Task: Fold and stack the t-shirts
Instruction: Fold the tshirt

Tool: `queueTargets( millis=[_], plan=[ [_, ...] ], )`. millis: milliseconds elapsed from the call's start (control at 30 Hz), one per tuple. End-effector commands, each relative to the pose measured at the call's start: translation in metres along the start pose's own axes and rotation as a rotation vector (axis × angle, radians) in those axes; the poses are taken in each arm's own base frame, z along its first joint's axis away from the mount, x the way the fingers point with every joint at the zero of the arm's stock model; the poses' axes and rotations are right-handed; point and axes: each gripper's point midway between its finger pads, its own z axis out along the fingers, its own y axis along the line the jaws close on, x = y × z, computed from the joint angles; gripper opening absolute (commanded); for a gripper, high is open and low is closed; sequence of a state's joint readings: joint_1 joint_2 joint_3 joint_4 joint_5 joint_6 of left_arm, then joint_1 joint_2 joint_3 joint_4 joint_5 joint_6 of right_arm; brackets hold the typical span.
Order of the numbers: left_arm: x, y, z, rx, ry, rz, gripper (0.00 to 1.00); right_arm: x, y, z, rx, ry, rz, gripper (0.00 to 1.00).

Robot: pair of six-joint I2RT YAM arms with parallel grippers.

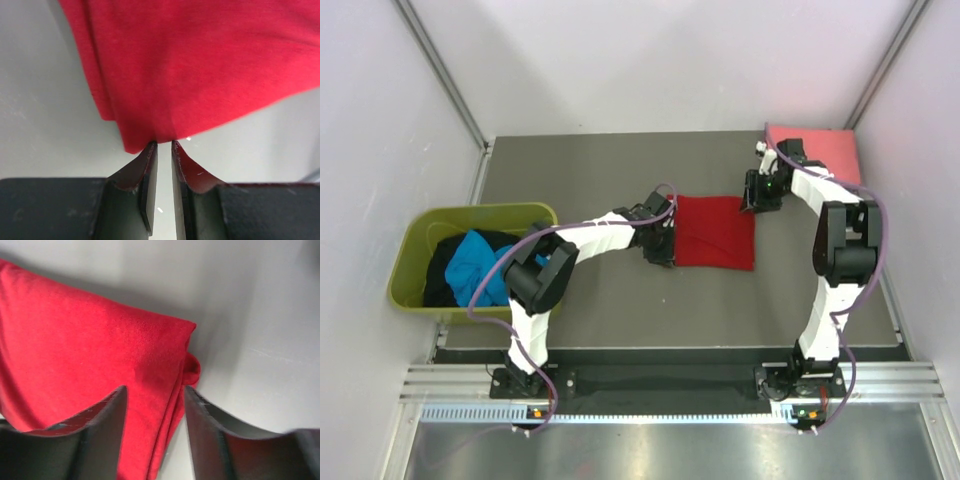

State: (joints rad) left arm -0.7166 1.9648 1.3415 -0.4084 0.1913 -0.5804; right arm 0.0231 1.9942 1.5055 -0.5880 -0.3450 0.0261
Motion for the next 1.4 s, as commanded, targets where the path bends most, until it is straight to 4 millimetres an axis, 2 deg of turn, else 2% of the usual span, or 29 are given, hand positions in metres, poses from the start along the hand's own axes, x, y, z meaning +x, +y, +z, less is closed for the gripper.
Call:
queueTargets(
  millis=[0, 67, 100, 133, 167, 233, 267, 333, 433, 567, 667, 733, 767, 800, 833, 933, 967, 1033, 1100, 1133, 1200, 1367],
  plan=[
    [-0.006, 0.006, 0.010, -0.019, -0.030, 0.002, 0.22, -0.016, 0.000, 0.004, -0.023, -0.035, -0.027, 0.46],
    [-0.004, 0.011, 0.013, -0.035, -0.027, 0.003, 0.22, -0.019, -0.003, 0.010, -0.024, -0.042, -0.028, 0.36],
    [0.000, 0.014, 0.015, -0.045, -0.016, 0.003, 0.22, -0.020, -0.006, 0.013, -0.013, -0.045, -0.026, 0.14],
    [0.001, 0.018, 0.016, -0.061, -0.016, 0.002, 0.23, -0.021, -0.010, 0.015, -0.003, -0.052, -0.027, 0.02],
    [0.003, 0.020, 0.017, -0.069, -0.014, 0.002, 0.22, -0.030, -0.014, 0.016, 0.011, -0.089, -0.036, 0.00],
    [0.008, 0.034, 0.020, -0.125, -0.018, -0.010, 0.23, -0.035, -0.021, 0.023, 0.032, -0.108, -0.040, 0.00],
    [0.012, 0.041, 0.023, -0.151, -0.017, -0.014, 0.23, -0.038, -0.039, 0.020, 0.056, -0.119, -0.010, 0.00],
    [0.017, 0.055, 0.030, -0.210, -0.007, -0.023, 0.23, -0.044, -0.048, 0.024, 0.072, -0.122, -0.004, 0.00],
    [0.028, 0.064, 0.034, -0.241, 0.033, -0.031, 0.23, -0.043, -0.055, 0.028, 0.096, -0.109, 0.004, 0.00],
    [0.030, 0.071, 0.034, -0.275, 0.028, -0.041, 0.23, -0.044, -0.063, 0.026, 0.121, -0.113, 0.013, 0.00],
    [0.030, 0.070, 0.032, -0.271, 0.030, -0.044, 0.23, -0.044, -0.058, 0.023, 0.099, -0.117, 0.015, 0.01],
    [0.029, 0.066, 0.029, -0.260, 0.032, -0.046, 0.23, -0.047, -0.049, 0.017, 0.066, -0.128, 0.027, 0.10],
    [0.022, 0.060, 0.024, -0.247, 0.015, -0.044, 0.23, -0.047, -0.047, 0.013, 0.063, -0.126, 0.035, 0.14],
    [0.020, 0.051, 0.020, -0.213, 0.025, -0.040, 0.23, -0.049, -0.041, 0.008, 0.041, -0.130, 0.036, 0.24],
    [0.019, 0.047, 0.013, -0.211, 0.037, -0.037, 0.23, -0.056, -0.032, -0.005, 0.022, -0.154, 0.035, 0.30],
    [-0.010, 0.018, -0.018, -0.149, -0.023, 0.000, 0.24, -0.062, -0.012, -0.032, -0.026, -0.177, 0.046, 0.44],
    [-0.024, 0.007, -0.032, -0.135, -0.050, 0.010, 0.24, -0.053, -0.009, -0.036, -0.026, -0.145, 0.062, 0.46],
    [-0.040, -0.007, -0.049, -0.108, -0.089, 0.035, 0.24, -0.044, -0.001, -0.042, -0.048, -0.125, 0.074, 0.58],
    [-0.054, -0.019, -0.061, -0.076, -0.120, 0.052, 0.24, -0.028, 0.000, -0.038, -0.058, -0.095, 0.087, 0.66],
    [-0.057, -0.023, -0.065, -0.053, -0.123, 0.057, 0.24, -0.024, -0.001, -0.038, -0.054, -0.091, 0.086, 0.67],
    [-0.056, -0.025, -0.069, -0.042, -0.120, 0.066, 0.24, -0.010, -0.004, -0.032, -0.050, -0.055, 0.091, 0.69],
    [-0.043, -0.028, -0.083, 0.002, -0.108, 0.106, 0.24, 0.004, -0.012, -0.014, -0.045, -0.013, 0.080, 0.72]
  ],
)
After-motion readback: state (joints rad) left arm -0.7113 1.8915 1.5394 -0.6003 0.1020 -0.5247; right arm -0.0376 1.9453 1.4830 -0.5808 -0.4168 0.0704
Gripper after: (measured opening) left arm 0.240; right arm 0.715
